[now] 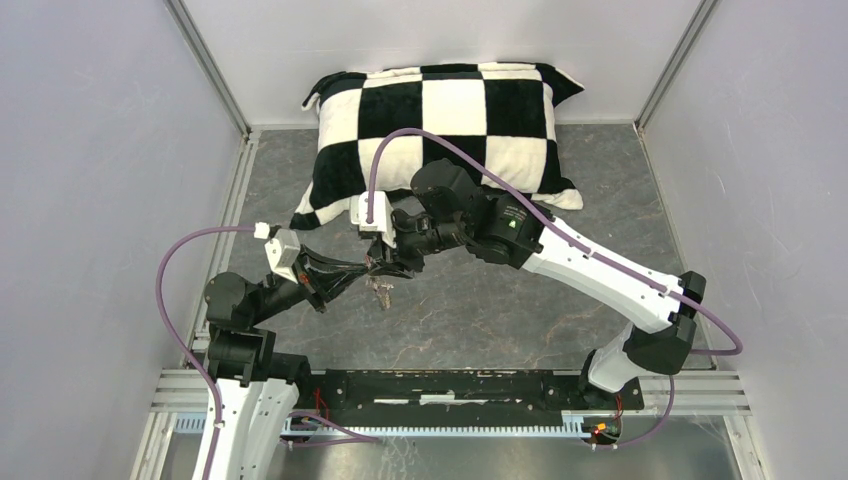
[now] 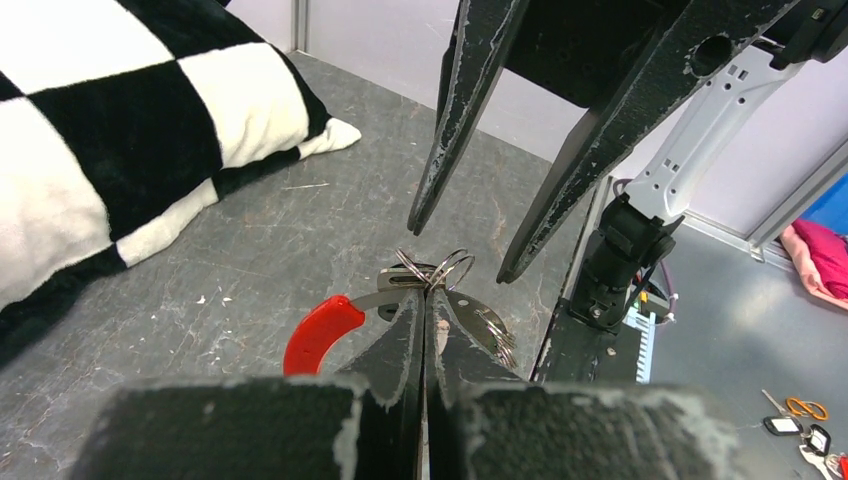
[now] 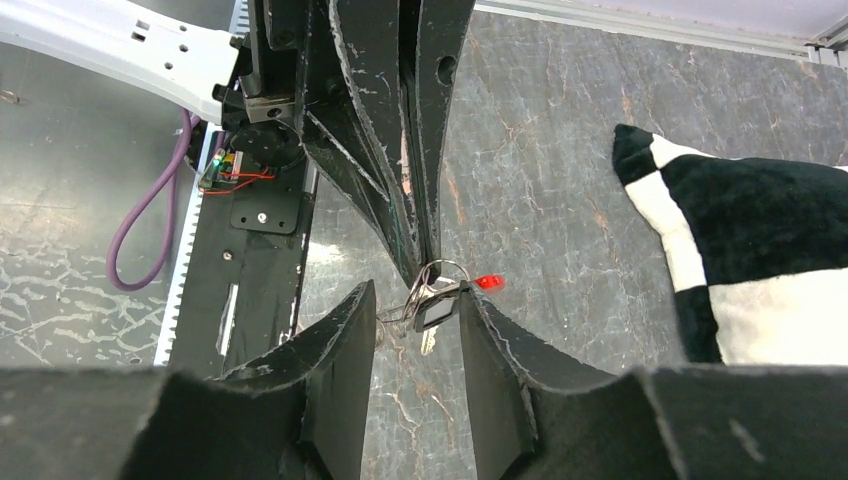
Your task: Put the keys on the keyring
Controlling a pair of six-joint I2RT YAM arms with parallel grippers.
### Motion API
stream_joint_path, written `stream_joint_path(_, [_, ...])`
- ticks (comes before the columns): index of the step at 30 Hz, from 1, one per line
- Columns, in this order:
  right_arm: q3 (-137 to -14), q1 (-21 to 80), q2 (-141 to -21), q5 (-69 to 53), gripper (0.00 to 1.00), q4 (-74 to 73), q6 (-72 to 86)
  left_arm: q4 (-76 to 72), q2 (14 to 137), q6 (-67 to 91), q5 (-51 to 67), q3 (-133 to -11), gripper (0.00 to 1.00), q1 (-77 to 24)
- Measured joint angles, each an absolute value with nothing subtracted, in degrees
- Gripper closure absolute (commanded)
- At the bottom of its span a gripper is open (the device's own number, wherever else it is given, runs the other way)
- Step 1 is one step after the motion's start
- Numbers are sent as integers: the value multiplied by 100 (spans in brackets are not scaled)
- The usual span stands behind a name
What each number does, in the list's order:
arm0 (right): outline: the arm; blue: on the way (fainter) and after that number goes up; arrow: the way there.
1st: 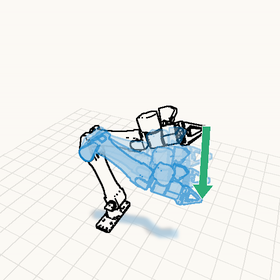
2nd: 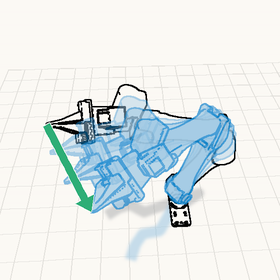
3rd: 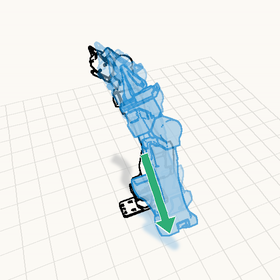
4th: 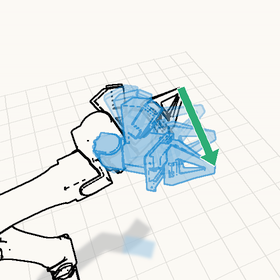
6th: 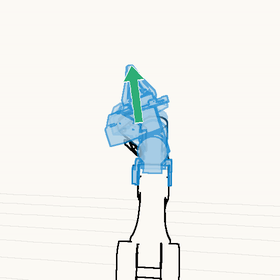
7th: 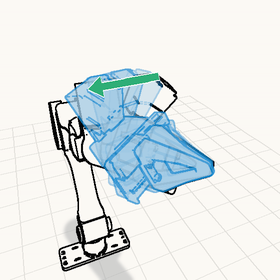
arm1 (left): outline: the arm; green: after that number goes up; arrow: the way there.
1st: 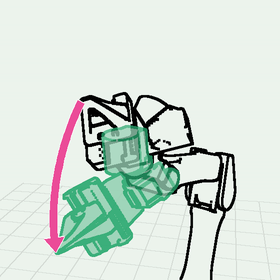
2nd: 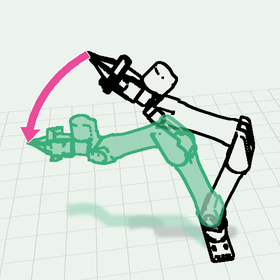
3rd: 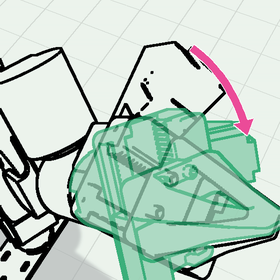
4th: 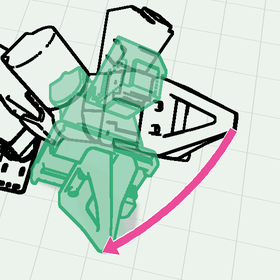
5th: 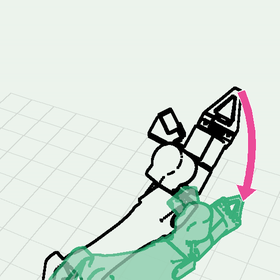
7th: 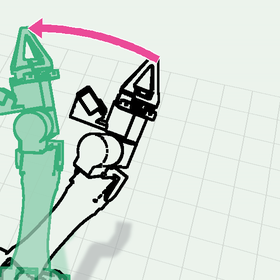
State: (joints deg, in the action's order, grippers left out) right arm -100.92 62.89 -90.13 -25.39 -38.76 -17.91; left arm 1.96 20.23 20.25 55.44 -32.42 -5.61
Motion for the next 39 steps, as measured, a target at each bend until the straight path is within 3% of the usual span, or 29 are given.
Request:
stream_joint_path(9, [-10092,6300,-9019,-2486,64,-3874,-1761,294,2008,2016,5531,-3242,98,-561])
stream_joint_path(33, [-10064,6337,-9094,-2451,64,-3876,-1610,309,2005,2005,5400,-3242,98,-561])
stream_joint_path(39, [-10038,6337,-9098,-2392,73,-3874,-1603,316,1981,2003,5402,-3245,98,-561])
